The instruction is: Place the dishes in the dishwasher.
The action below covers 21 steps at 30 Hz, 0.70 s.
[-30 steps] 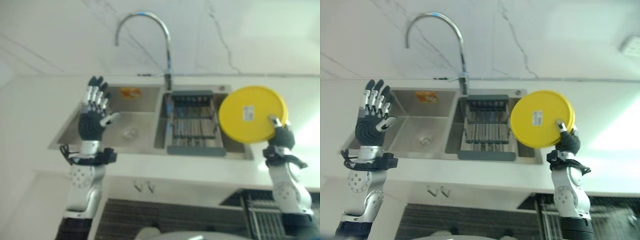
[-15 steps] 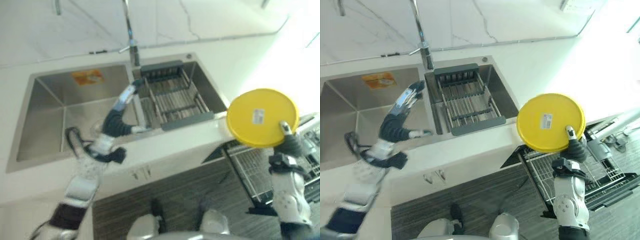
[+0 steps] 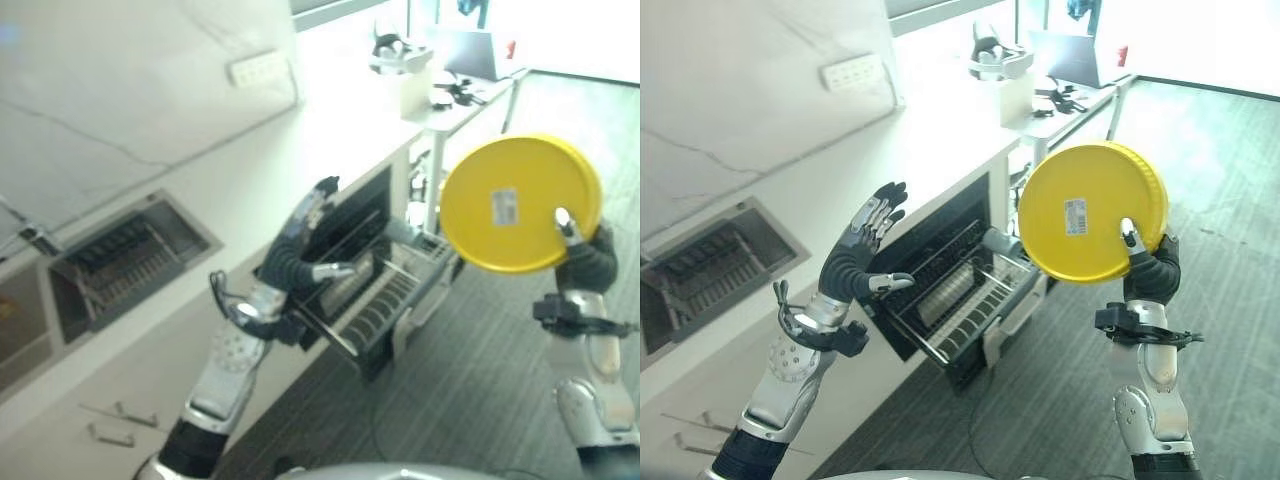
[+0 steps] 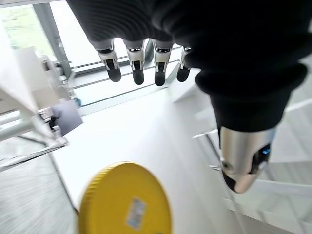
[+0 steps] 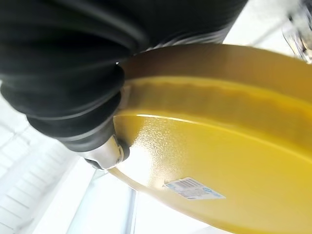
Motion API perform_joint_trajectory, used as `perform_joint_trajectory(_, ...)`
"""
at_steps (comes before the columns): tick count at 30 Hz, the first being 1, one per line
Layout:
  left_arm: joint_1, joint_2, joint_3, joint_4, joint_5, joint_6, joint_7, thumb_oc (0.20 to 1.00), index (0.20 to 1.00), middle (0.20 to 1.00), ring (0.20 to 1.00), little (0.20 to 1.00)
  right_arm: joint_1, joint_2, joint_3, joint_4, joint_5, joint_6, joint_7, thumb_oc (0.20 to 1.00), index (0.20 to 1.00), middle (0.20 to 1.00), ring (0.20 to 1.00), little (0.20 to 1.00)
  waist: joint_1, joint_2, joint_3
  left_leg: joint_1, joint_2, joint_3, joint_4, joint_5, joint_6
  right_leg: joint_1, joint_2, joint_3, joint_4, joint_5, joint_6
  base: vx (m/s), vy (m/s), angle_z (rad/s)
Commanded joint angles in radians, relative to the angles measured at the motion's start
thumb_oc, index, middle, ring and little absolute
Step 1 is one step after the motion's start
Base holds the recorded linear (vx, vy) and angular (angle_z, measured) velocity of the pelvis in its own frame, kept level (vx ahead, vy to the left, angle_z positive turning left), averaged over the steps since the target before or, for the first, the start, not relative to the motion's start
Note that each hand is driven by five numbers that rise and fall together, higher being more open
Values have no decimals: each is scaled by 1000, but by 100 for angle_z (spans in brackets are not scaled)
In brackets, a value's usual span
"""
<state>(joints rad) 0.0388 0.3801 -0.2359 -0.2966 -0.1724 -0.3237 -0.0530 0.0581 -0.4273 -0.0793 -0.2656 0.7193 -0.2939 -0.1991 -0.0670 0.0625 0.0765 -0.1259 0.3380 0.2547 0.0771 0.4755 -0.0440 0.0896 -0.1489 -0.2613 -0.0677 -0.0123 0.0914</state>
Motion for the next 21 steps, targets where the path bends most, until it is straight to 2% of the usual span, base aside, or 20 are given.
perform_joint_trajectory(1, -99, 141, 91, -93, 8, -58, 26, 1000, 1000, 1000, 1000, 1000, -145, 62, -6, -110, 0, -85, 11, 200, 200, 200, 200, 200, 53, -84, 95, 121, -214, -12, 83, -587, -37, -11, -54, 14, -13, 49, 73, 48, -38, -19)
perform_joint_trajectory(3, -86, 142, 102, -95, -5, -63, 1, 1000, 1000, 1000, 1000, 1000, -147, 72, 9, -120, -22, -85, -6, 200, 200, 200, 200, 200, 68, -73, 97, 133, -283, 2, 41, -592, -5, -10, -42, -6, -4, 53, 80, 108, 24, 26)
perform_joint_trajectory(5, -99, 142, 82, -91, 3, -59, 0, 1000, 1000, 1000, 1000, 1000, -157, 91, 38, -110, -42, -94, -9, 200, 200, 200, 200, 200, 75, -65, 102, 178, -297, 5, -52, -557, 11, -24, -29, -28, 34, 50, 89, 147, 114, 57)
perform_joint_trajectory(7, -105, 139, 56, -79, 33, -47, 33, 1000, 1000, 1000, 1000, 1000, -157, 103, 67, -100, -22, -93, 38, 200, 200, 200, 200, 200, 94, -70, 104, 210, -325, -65, -104, -552, 32, -29, -9, -22, 70, 30, 88, 181, 194, 37)
perform_joint_trajectory(10, -124, 139, 33, -62, 31, -52, 22, 1000, 1000, 1000, 1000, 1000, -143, 101, 62, -80, -17, -120, 73, 200, 200, 200, 200, 200, 107, -88, 98, 216, -321, -62, -118, -549, 48, -30, -2, -60, 126, -4, 80, 125, 163, 3)
perform_joint_trajectory(12, -133, 144, 23, -57, 27, -54, 22, 1000, 1000, 1000, 1000, 1000, -138, 100, 47, -73, 4, -140, 80, 200, 200, 200, 200, 200, 108, -96, 101, 211, -322, -74, -118, -548, 64, -46, 17, -59, 227, -40, 71, 82, 161, 27)
perform_joint_trajectory(13, -137, 145, 21, -53, 32, -60, 20, 1000, 1000, 1000, 1000, 1000, -135, 102, 44, -77, -4, -147, 75, 200, 200, 200, 200, 200, 109, -99, 104, 206, -327, -81, -115, -550, 75, -69, 19, -55, 294, -35, 75, 34, 177, 26)
perform_joint_trajectory(14, -142, 145, 19, -47, 59, -72, 20, 1000, 1000, 1000, 1000, 1000, -132, 107, 44, -79, -47, -151, 58, 200, 200, 200, 200, 200, 111, -93, 114, 199, -324, -96, -109, -548, 82, -119, 18, -52, 427, -13, 77, 21, 117, 22)
perform_joint_trajectory(15, -152, 150, 17, -37, 85, -83, 26, 1000, 1000, 1000, 1000, 1000, -136, 107, 49, -75, -90, -154, 33, 200, 200, 200, 200, 200, 112, -95, 125, 197, -323, -102, -105, -550, 79, -151, -6, -47, 460, 5, 78, 30, 38, 20)
perform_joint_trajectory(16, -160, 159, 22, -38, 94, -90, 31, 1000, 1000, 1000, 1000, 1000, -140, 104, 51, -68, -111, -174, 27, 200, 200, 200, 200, 200, 118, -98, 128, 197, -324, -110, -106, -548, 74, -148, -26, -48, 427, 11, 75, 74, -158, 21)
perform_joint_trajectory(18, -178, 177, 50, -46, 84, -118, 11, 1000, 1000, 1000, 1000, 1000, -133, 99, 41, -58, -139, -223, 37, 200, 200, 200, 200, 200, 124, -104, 124, 198, -320, -149, -116, -548, 51, -109, -90, -12, 233, 44, 81, 108, -348, 10)
perform_joint_trajectory(19, -178, 182, 56, -52, 81, -119, -6, 1000, 1000, 1000, 1000, 1000, -123, 104, 35, -64, -123, -230, 44, 200, 200, 200, 200, 200, 116, -108, 116, 208, -319, -160, -125, -556, 42, -94, -128, 8, 144, 106, 103, 154, -486, 14)
perform_joint_trajectory(20, -179, 185, 52, -55, 67, -116, -23, 1000, 1000, 1000, 1000, 1000, -118, 113, 32, -74, -116, -231, 50, 200, 200, 200, 200, 200, 97, -107, 111, 230, -306, -174, -130, -570, 30, -113, -169, 59, 86, 177, 126, 135, -371, 39)
perform_joint_trajectory(21, -179, 185, 52, -54, 64, -116, -26, 1000, 1000, 1000, 1000, 1000, -118, 115, 33, -76, -118, -228, 48, 200, 200, 200, 200, 200, 94, -106, 110, 234, -303, -177, -130, -575, 30, -115, -168, 71, 81, 181, 128, 115, -358, 70)
